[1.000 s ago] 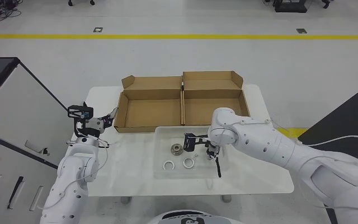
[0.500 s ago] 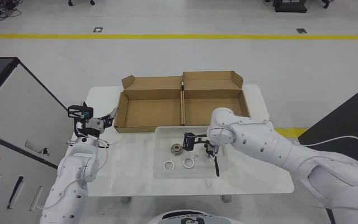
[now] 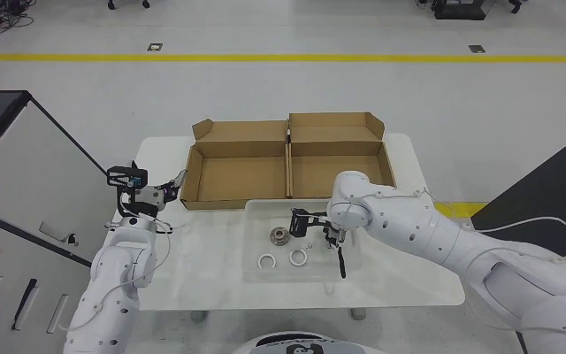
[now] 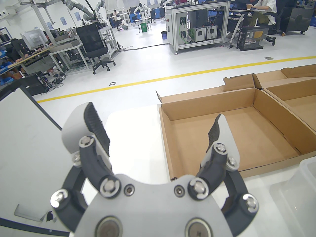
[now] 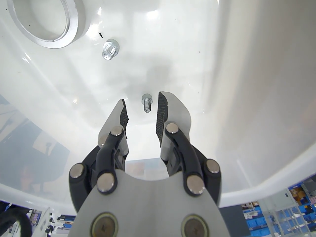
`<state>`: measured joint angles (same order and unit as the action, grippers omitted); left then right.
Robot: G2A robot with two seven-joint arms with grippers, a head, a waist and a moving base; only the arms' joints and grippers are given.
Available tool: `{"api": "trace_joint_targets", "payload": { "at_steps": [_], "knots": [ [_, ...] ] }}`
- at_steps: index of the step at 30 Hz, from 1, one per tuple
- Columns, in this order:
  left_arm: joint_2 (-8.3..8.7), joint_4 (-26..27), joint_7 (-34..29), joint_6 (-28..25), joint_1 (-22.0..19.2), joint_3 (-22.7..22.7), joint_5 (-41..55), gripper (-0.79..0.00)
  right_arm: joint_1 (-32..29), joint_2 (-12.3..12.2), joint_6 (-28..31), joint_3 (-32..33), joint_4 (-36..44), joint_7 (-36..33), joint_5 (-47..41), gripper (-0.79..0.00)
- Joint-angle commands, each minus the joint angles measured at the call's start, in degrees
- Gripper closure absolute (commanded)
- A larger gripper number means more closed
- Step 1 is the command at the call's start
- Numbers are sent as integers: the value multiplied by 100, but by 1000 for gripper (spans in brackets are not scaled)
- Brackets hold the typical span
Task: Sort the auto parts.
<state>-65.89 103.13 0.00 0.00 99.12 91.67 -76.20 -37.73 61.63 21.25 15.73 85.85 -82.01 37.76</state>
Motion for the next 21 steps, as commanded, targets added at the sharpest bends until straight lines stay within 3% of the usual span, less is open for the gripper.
{"api": "trace_joint_targets", "payload": {
  "at_steps": [1,4,6,7,21],
  "knots": [
    [0,0,0,0,0,0,0,-785,-12,6,-2,15,-15,5,4,-289],
    [0,0,0,0,0,0,0,-785,-29,15,1,36,-39,1,19,-225],
    [0,0,0,0,0,0,0,-785,-39,20,-3,48,-57,-4,50,-120],
    [0,0,0,0,0,0,0,-785,-46,22,-5,56,-62,-9,51,0],
    [0,0,0,0,0,0,0,-785,94,-126,-71,573,257,-172,-299,0]
  ]
}}
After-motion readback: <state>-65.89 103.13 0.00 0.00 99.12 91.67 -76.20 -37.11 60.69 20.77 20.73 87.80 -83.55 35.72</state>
